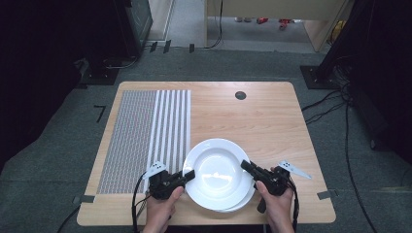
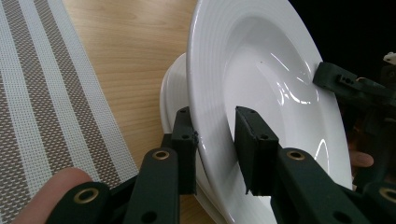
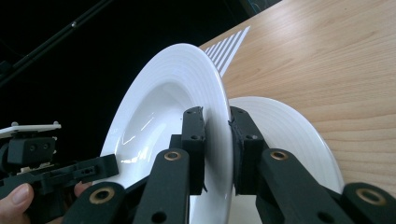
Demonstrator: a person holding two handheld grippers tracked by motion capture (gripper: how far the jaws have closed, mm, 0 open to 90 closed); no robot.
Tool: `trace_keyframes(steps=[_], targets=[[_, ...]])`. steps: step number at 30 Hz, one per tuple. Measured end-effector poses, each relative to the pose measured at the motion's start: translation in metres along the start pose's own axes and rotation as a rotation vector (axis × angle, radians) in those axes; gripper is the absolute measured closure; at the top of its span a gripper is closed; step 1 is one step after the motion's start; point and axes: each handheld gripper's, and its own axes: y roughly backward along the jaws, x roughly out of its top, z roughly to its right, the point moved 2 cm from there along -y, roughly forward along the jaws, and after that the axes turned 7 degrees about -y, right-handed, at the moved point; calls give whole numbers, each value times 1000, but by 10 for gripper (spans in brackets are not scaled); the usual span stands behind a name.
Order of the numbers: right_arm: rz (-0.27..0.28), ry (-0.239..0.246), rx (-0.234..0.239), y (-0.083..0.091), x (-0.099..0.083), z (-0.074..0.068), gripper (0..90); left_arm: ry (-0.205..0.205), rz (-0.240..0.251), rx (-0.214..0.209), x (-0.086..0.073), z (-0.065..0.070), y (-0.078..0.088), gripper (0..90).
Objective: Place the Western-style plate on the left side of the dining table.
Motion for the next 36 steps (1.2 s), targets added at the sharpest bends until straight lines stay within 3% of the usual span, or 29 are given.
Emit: trace_keyframes(steps=[24,36], targets=[[-31,-27,20,-14,0,-15,776,11,49,-10,24,-6,23,767],[-52,-29,31,-31,11,-32,773,44,91,-17,38,-17,38,781]])
